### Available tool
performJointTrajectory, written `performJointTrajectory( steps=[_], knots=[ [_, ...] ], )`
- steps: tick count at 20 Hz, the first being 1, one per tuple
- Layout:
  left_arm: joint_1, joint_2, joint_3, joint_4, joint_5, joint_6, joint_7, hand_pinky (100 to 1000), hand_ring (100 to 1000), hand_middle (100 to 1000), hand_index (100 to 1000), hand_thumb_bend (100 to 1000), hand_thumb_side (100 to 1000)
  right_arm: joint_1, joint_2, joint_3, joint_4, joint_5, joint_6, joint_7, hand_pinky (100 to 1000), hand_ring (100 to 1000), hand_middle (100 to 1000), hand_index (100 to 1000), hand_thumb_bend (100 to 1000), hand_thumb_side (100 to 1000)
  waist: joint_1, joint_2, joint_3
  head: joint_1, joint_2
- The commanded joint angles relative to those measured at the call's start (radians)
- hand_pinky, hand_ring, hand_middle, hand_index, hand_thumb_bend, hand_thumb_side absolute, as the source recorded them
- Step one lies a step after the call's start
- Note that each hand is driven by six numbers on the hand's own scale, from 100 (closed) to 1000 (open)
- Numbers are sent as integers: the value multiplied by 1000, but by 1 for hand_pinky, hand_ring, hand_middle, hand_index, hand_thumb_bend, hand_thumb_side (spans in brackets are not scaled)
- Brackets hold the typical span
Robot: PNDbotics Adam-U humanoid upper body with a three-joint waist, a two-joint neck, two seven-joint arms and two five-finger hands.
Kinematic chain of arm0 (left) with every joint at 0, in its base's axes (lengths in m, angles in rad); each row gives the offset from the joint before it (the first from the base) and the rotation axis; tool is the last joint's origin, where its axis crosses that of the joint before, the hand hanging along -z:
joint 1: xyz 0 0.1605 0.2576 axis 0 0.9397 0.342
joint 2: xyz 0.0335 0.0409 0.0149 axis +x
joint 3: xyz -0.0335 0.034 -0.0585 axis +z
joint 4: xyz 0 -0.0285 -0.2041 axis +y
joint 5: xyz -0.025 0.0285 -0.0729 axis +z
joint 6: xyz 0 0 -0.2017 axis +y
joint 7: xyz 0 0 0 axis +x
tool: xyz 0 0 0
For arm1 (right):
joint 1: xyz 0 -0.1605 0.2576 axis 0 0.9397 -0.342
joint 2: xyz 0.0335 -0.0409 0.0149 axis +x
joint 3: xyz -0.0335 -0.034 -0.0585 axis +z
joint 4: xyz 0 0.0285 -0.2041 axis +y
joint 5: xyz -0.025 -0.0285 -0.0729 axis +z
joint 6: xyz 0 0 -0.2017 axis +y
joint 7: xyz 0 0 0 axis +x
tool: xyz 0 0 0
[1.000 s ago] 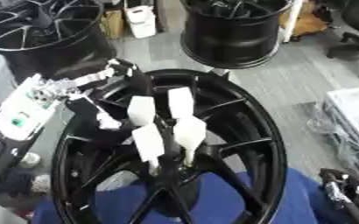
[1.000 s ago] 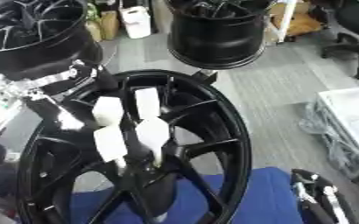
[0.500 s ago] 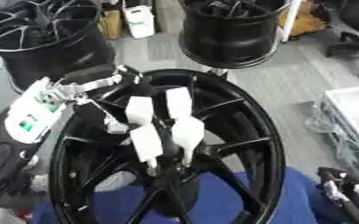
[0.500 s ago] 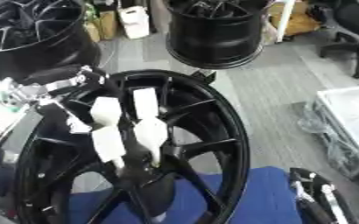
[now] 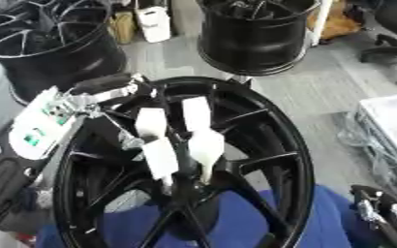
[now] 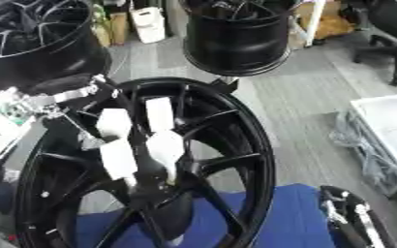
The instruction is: Pull the pin out of the wheel hub.
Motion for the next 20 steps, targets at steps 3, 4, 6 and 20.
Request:
performJointTrajectory(
  steps=[3,4,6,20],
  knots=[
    [-23,32,17,-39,86,-208,-252,572,375,193,541,110,187,-6,-9,-1,-14,-2,0,1,634,655,727,785,100,779,-5,-19,2,2,-12],
    [-26,38,21,-45,104,-202,-262,572,375,192,540,112,186,-6,-9,-1,-14,-2,0,1,634,655,727,785,100,780,-5,-19,3,2,-11],
    [-33,56,32,-61,142,-190,-280,574,377,193,541,116,184,-5,-9,-1,-12,-2,1,1,634,656,727,785,100,782,-5,-21,4,2,-11],
    [279,520,300,-266,546,-63,-82,587,430,232,578,100,200,13,-24,-26,-9,9,7,-20,634,656,727,785,100,801,21,-32,56,7,9]
  ],
)
